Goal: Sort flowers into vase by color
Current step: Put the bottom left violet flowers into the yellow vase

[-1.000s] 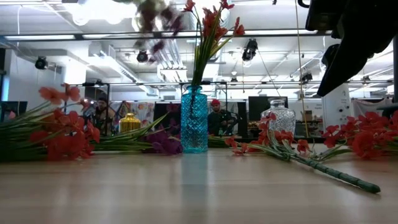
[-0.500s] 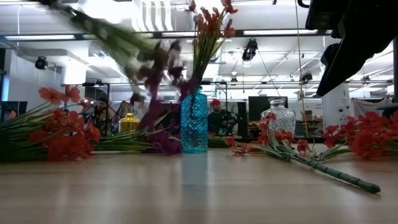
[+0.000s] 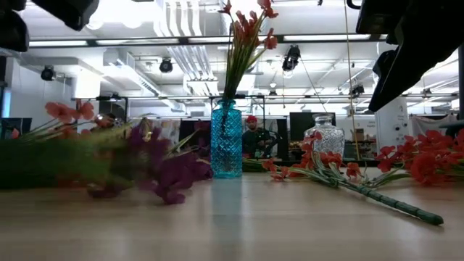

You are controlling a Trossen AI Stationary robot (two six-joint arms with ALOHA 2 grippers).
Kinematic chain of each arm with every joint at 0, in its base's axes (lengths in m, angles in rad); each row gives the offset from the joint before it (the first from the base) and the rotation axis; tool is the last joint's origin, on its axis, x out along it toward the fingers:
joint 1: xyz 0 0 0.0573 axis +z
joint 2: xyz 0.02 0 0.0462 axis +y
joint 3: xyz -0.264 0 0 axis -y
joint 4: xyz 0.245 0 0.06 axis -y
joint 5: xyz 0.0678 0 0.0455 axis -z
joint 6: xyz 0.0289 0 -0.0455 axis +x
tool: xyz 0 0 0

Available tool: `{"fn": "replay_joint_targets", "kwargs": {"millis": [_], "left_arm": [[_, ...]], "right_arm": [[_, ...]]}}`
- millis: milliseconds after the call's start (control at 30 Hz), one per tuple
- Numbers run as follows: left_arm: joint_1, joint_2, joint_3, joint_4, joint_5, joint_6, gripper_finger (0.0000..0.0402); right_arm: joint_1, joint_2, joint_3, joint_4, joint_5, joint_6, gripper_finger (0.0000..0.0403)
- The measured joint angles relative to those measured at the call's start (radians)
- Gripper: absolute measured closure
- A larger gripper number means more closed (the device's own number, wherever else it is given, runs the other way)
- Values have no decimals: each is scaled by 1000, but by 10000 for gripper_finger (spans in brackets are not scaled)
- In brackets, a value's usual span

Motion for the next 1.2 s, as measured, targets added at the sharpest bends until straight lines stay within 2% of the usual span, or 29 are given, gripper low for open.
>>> {"fn": "replay_joint_targets", "kwargs": {"millis": [200,367,867,1067,1200], "left_arm": [[4,31,2,49,-47,3,235],[8,71,2,55,-50,14,198],[36,233,2,52,-58,-1,201],[35,259,7,91,-50,-1,202],[35,259,6,103,-48,-1,229]], "right_arm": [[0,0,0,3,0,2,78],[0,0,0,7,-1,2,78],[0,0,0,14,-2,0,78],[0,0,0,15,-2,0,78],[0,0,0,15,-2,0,78]]}}
